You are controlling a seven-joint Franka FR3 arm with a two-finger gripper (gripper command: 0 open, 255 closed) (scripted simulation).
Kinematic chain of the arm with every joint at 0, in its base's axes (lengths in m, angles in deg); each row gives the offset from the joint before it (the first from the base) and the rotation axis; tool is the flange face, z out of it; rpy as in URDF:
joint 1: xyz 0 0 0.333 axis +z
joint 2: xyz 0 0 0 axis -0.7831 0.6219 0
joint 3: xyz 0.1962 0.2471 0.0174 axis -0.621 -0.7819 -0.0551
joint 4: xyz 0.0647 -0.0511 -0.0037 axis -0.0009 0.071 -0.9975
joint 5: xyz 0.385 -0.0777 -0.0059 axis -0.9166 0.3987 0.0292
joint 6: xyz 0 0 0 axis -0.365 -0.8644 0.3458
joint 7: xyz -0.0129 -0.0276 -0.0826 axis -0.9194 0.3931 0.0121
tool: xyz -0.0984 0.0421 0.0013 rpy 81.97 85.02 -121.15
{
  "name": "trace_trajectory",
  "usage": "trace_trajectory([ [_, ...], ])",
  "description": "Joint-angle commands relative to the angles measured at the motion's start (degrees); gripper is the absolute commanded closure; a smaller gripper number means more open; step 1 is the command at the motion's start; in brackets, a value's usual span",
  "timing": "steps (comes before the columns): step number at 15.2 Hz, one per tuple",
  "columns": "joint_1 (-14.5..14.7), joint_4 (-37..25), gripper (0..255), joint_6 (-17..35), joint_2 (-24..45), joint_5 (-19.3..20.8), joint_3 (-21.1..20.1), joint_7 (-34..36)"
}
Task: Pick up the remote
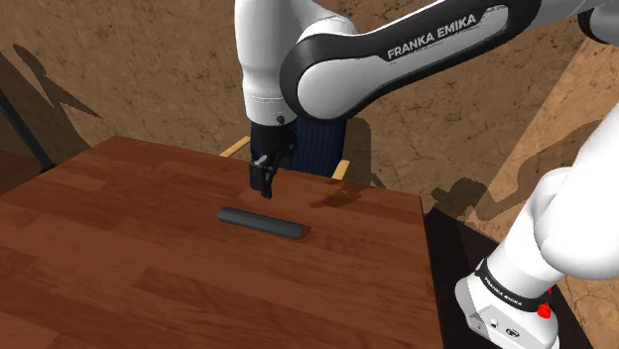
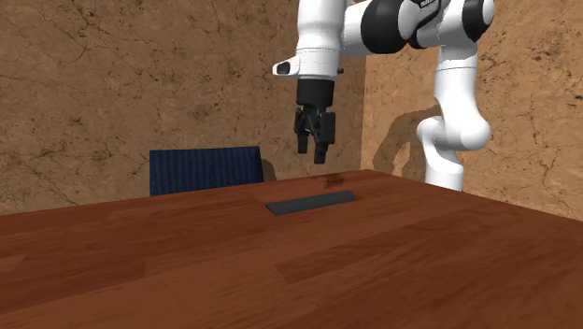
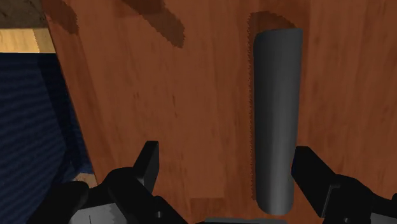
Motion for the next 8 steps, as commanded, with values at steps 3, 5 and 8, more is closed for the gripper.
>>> trace_trajectory([
  [3,2.7,-6.0,0,0.6,8.6,4.1,-1.8,3.5],
  [5,4.0,-8.5,0,0.6,11.8,5.6,-2.1,4.6],
  [8,4.2,-7.2,0,2.6,12.7,6.2,-1.9,5.2],
])
